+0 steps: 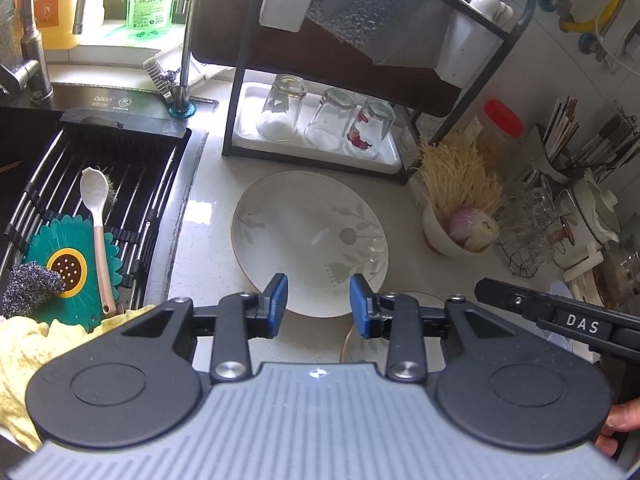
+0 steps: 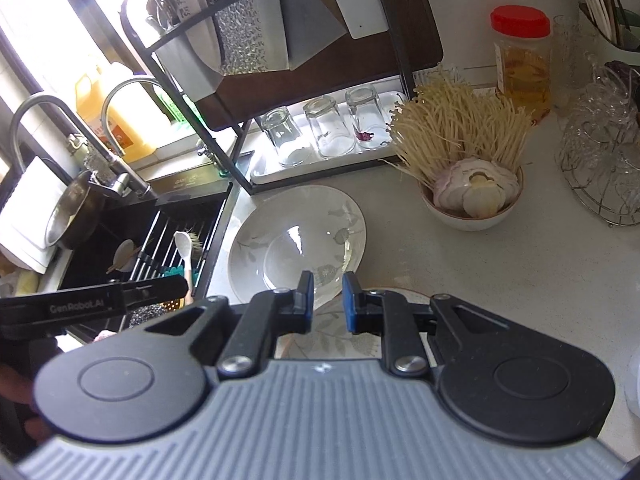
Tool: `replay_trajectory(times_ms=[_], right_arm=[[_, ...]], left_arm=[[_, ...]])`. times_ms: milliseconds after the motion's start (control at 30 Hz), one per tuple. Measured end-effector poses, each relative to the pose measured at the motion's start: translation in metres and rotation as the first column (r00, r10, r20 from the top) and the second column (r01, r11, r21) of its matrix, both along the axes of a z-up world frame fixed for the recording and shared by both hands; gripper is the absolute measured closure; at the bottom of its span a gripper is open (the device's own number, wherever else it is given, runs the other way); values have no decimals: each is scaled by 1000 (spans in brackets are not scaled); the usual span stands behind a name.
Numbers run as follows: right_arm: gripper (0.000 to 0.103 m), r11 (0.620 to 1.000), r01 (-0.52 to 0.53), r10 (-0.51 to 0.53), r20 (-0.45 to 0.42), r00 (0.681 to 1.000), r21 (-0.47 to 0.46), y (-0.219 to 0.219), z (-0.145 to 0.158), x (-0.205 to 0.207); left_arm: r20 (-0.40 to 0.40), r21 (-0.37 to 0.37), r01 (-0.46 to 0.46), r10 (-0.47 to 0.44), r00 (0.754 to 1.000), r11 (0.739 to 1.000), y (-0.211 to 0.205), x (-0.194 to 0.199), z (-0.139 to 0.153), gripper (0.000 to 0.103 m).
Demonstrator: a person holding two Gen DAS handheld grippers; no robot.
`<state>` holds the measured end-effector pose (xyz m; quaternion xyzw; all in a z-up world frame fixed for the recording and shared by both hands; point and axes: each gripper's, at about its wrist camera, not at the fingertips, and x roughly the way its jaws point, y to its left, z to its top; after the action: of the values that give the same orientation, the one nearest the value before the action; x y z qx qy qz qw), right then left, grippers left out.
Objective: Organize plates and bowls
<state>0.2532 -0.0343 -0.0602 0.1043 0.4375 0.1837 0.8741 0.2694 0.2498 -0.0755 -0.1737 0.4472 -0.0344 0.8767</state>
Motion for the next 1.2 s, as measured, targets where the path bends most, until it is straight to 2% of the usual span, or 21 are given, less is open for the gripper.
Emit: replay_trajectory(times_ms=[300,533,767,1100,1167,1200], right_arm=[[84,999,31,-31,-7,999,22,14,-12,20],[84,995,91,-89,-58,994,30,8,-29,30],[84,997,75,-73,-63,995,19,11,-37,45],[83,997,76,-73,-118,990,13,17,-56,73],[81,997,71,-69,-130,989,13,17,-61,78],[71,997,71,-69,-135,988,13,18,-63,80]], left_arm=[[13,-16,26,-26,1000,1000,13,16,-9,63],[-23,-8,43,-43,999,999,20,28,-18,63],[-58,-27,29,-31,998,999,24,47,-33,63],[-111,-25,20,-23,994,999,38,75,-55,63],[-127,-25,16,-19,992,1000,41,82,-62,63],[-134,-25,14,-17,991,1000,42,85,-65,61]])
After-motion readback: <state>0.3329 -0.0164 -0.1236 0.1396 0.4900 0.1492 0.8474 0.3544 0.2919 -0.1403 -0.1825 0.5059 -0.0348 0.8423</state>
